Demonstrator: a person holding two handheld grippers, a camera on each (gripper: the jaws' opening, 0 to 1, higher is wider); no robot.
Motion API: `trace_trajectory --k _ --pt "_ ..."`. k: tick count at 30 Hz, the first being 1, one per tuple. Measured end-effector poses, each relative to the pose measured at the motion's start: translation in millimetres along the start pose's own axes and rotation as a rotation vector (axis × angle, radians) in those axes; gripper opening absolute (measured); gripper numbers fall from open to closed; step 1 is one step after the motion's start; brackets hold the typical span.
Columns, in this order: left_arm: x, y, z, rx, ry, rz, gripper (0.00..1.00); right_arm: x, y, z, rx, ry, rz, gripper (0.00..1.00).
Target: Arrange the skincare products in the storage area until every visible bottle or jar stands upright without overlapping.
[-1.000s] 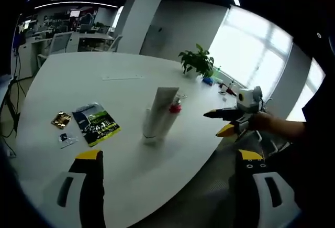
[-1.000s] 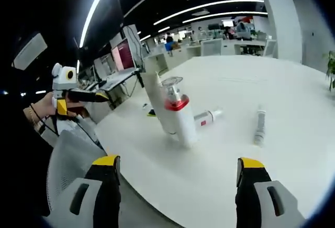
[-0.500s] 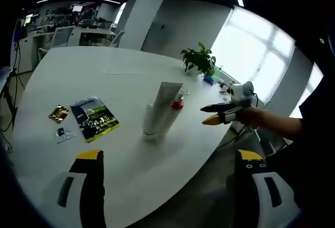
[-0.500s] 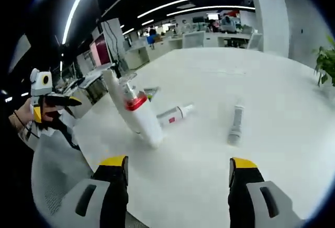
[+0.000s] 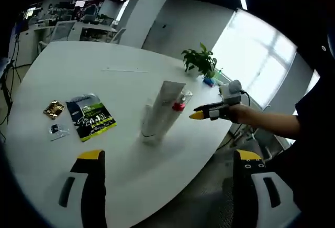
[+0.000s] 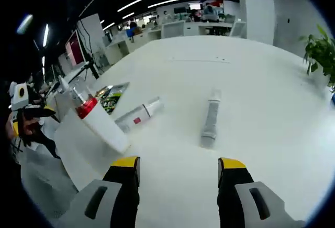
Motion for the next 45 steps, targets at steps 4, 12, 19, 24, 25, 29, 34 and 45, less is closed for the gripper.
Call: trace_trajectory --k 4,12,19,24,25,29,34,45 --pt "-1 -1.0 0.7 0.011 -0.004 -0.002 0.94 -11 -11 0.3 0.001 0.024 0.028 0.56" --pt "1 1.8 -0.4 0.025 -0.013 -0.018 0.94 -28 -27 -13.9 0.0 0.046 0.03 0.55" --pt "1 -4.9 8.7 0.031 -0.001 -0.006 0.93 -40 -27 -12.8 -0.013 0.075 0.051 0.51" --pt "2 -2.3 11.8 0.034 0.007 -0.015 0.93 -46 -38 -13.3 -0.029 0.086 0.065 0.5" --pt "3 -2.2 11.6 0.035 0.007 -0.017 0.93 -48 -38 -13.2 -0.029 0.09 0.068 0.49" --pt "3 0.6 10.4 0.041 0.003 -0.031 0.93 -52 -43 -16.7 -0.019 0.104 0.082 0.47" --pt "3 3.2 9.1 0.045 0.001 -0.043 0.93 -59 -46 -19.5 0.0 0.124 0.093 0.45" --pt "2 5.0 10.8 0.047 0.021 -0.057 0.93 -74 -59 -22.9 0.06 0.171 0.132 0.31"
Point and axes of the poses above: the point that each gripper's makers call its tool centre point, and the gripper's own axes: x roughly backward along the fingers, y roughly to its left, z roughly out of its underside, the point moved 1 cm from there along x, roughly backward along the fingers, and after that the axes turned 11 degrees about -z, right-handed, at the moved point
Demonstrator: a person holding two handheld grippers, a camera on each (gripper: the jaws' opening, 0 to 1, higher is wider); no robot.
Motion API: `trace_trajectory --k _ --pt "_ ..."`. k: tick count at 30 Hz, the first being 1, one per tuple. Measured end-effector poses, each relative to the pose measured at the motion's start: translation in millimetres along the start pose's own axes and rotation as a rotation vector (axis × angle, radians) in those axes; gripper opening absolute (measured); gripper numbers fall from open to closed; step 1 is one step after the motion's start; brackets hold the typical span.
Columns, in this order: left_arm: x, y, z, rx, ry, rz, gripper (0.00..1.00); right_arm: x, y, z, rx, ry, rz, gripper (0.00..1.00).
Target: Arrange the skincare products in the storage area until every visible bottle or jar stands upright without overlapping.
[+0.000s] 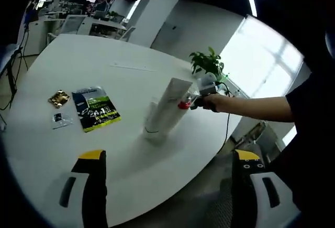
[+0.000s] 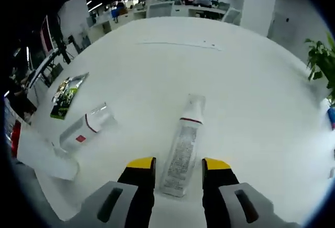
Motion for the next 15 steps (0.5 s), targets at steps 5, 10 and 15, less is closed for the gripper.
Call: trace_trajectory --k 5,10,15 --pt "0 0.3 -5.7 -0.012 -0.003 -0.003 0.92 1 -10 1.2 0.037 0.024 0.037 0.18" --pt "2 -1.9 -8.9 -0.02 -0.008 -0.003 0.92 1 -10 0.0 0.083 -0.013 0.041 0.17" --pt "6 -3.6 -10.4 -0.027 -0.01 -0.004 0.91 0 -15 -3.5 0.093 -0.033 0.052 0.14"
Point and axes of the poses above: the point that each gripper's makers call its tool centre point, and the gripper's own axes: x roughly backward along the fingers, y roughly to its left, z roughly out of its underside, the point moved 1 cm from there along x, roughly backward along the fingers, and after that the axes turned 11 degrees about -z, right-handed, at the moved point
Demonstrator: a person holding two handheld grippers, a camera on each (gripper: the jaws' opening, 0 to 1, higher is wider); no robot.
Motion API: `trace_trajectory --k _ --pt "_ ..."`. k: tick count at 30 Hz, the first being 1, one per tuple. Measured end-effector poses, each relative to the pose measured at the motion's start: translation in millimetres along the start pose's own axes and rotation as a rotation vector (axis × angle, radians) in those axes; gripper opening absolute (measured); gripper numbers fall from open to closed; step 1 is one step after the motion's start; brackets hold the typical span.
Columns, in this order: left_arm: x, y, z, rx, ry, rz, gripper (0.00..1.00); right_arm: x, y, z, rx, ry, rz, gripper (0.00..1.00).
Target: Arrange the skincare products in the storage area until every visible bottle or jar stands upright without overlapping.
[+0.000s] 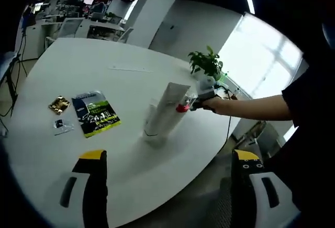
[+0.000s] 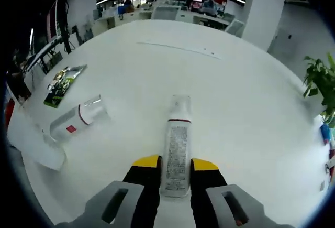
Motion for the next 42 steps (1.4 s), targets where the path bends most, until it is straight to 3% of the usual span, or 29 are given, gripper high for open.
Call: trace_trajectory --k 8,12,16,18,24,28,32,39,42 --pt "7 -1.7 1.7 -0.001 -0.003 -0.011 0.91 -3 -5 -1.3 -0.033 -0.025 0.002 0.11" --pt "5 -7.2 4.2 -0.005 0.007 -0.006 0.91 0 0 1.1 -0.17 -0.067 -0.04 0.11" --pt "3 -13.5 4.4 -0.015 0.011 0.009 0.91 10 7 0.6 -0.368 -0.201 -0.094 0.11" --pt "2 -16.1 4.5 -0.014 0.009 0.018 0.91 15 8 1.5 -0.408 -0.258 -0.106 0.11" --pt "-7 -28.2 10.4 -0.02 0.031 0.065 0.91 36 26 16.9 -0.437 -0.295 -0.141 0.11" --pt "-9 -38.2 7.1 -0.045 0.035 0.095 0.9 58 37 18.5 -0.479 -0.357 -0.157 0.11" --pt "-11 -40.8 3.6 -0.044 0.029 0.127 0.9 71 36 19.8 -0.526 -0.427 -0.189 0.11" --pt "-11 -47.9 -13.3 -0.03 -0.006 0.192 0.89 104 50 14.9 -0.535 -0.515 -0.218 0.11" --pt "-10 -53.1 -24.1 -0.024 -0.034 0.219 0.89 122 62 6.7 -0.514 -0.576 -0.267 0.11"
Point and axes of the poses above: the point that each gripper's makers call its tool centre point, and the gripper's own axes: x roughly backward along the fingers, y roughly to its left, z roughly out of its underside, the point moved 1 cm from there along x, roughly backward along the fingers, and after that the axes turned 11 degrees about -z, right-handed, at the moved point
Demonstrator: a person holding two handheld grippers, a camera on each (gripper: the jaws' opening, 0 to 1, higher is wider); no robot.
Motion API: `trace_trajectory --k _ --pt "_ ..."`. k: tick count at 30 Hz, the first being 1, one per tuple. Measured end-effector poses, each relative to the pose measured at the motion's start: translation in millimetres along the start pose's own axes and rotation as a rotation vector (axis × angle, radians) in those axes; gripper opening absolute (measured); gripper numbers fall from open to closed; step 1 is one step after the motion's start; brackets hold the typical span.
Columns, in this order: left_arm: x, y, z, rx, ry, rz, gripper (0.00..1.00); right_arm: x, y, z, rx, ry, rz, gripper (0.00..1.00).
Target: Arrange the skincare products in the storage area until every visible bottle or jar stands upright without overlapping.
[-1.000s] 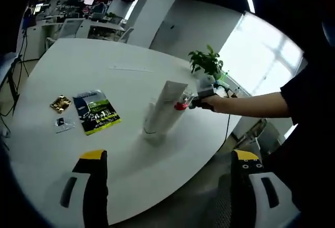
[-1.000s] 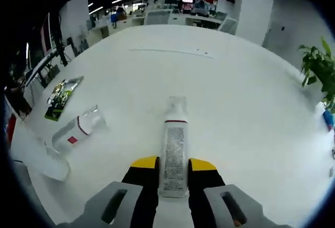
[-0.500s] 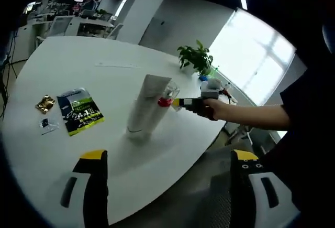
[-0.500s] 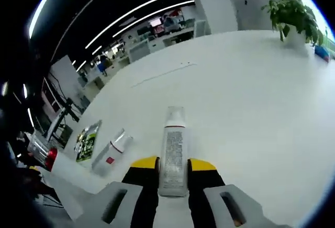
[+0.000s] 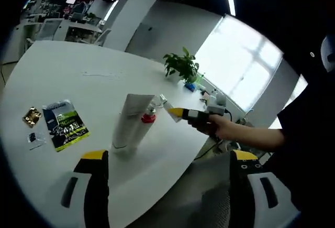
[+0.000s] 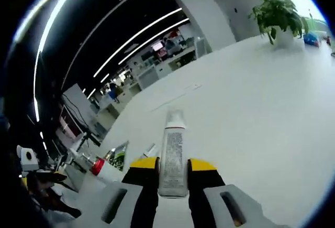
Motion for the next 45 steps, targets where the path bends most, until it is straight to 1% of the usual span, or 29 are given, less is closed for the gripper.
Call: trace_trajectory --k 3,5,8,10,11,15,17,22,24,25,26,27,28,29,31,32,33,34,35,38,40,42,43,44,45 --pt "0 -4.8 -5.5 -0.013 -0.008 0.016 0.88 9 18 -4.4 0.044 -0.017 -0.044 0.11" --pt "1 -7.3 -6.4 -0.026 -0.006 0.022 0.88 14 28 -6.7 0.045 -0.034 -0.068 0.11" --pt "2 -11.6 -8.4 -0.022 -0.014 0.035 0.89 20 44 -12.1 0.045 -0.067 -0.107 0.11" --pt "3 -14.2 -9.0 -0.024 -0.017 0.041 0.89 23 50 -16.8 0.038 -0.093 -0.131 0.11" --pt "3 -15.1 -8.6 -0.027 -0.016 0.042 0.89 26 58 -18.8 0.037 -0.105 -0.143 0.11" --pt "5 -19.1 -5.4 -0.048 -0.002 0.043 0.89 31 76 -21.8 0.011 -0.135 -0.181 0.11" --pt "6 -22.0 -6.2 -0.048 -0.004 0.05 0.89 33 83 -22.5 0.008 -0.147 -0.199 0.11" --pt "10 -29.7 -10.7 -0.063 -0.01 0.062 0.89 39 108 -26.0 -0.039 -0.194 -0.281 0.11" --pt "11 -33.3 -13.0 -0.066 -0.013 0.073 0.89 40 120 -27.1 -0.056 -0.212 -0.333 0.11" --pt "12 -35.3 -14.3 -0.064 -0.016 0.08 0.88 42 132 -26.6 -0.057 -0.218 -0.383 0.11" --pt "13 -38.7 -16.6 -0.058 -0.023 0.091 0.88 43 141 -25.7 -0.071 -0.22 -0.426 0.11" --pt "14 -41.9 -18.5 -0.054 -0.029 0.104 0.88 44 153 -24.7 -0.088 -0.23 -0.485 0.11" --pt "15 -44.6 -20.3 -0.046 -0.034 0.118 0.88 45 160 -23.2 -0.086 -0.234 -0.509 0.11" --pt "15 -45.5 -21.1 -0.042 -0.035 0.125 0.88 46 172 -18.5 -0.093 -0.227 -0.56 0.11" --pt "17 -49.7 -25.0 -0.038 -0.046 0.14 0.88 46 186 -13.3 -0.11 -0.22 -0.612 0.11" --pt "18 -51.9 -27.6 -0.032 -0.053 0.149 0.88 46 197 -8.7 -0.113 -0.21 -0.653 0.11" --pt "19 -53.4 -29.5 -0.027 -0.059 0.154 0.88 46 202 -7.9 -0.123 -0.208 -0.68 0.11" --pt "20 -54.9 -31.3 -0.022 -0.064 0.159 0.88 46 211 -6.4 -0.137 -0.207 -0.726 0.11" --pt "21 -57.4 -33.7 -0.018 -0.073 0.17 0.87 47 218 -5.0 -0.15 -0.207 -0.754 0.11" --pt "23 -62.2 -35.9 0.0 -0.081 0.204 0.82 52 246 -1.1 -0.252 -0.223 -0.892 0.11" --pt "26 -65.9 -39.8 0.027 -0.1 0.231 0.81 54 253 4.4 -0.283 -0.219 -0.941 0.11" --pt "28 -70.7 -43.0 0.048 -0.116 0.25 0.81 56 264 13.1 -0.301 -0.192 -0.992 0.11" --pt "29 -75.0 -44.9 0.057 -0.124 0.261 0.8 55 266 15.4 -0.304 -0.189 -0.994 0.11" --pt "30 -77.3 -46.9 0.065 -0.13 0.268 0.8 56 271 18.4 -0.318 -0.177 -1.013 0.11" --pt "32 -80.5 -48.9 0.071 -0.137 0.276 0.79 59 278 22.1 -0.331 -0.159 -1.054 0.11"
Point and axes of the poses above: the point that each gripper's makers call its tool centre point, and the gripper's own axes: x roughly backward along the fingers, y roughly to its left, z roughly out of its underside, the point moved 1 cm from there along x, roughly backward along the fingers, and after that the axes turned 11 degrees about -z, right-handed, at the moved point
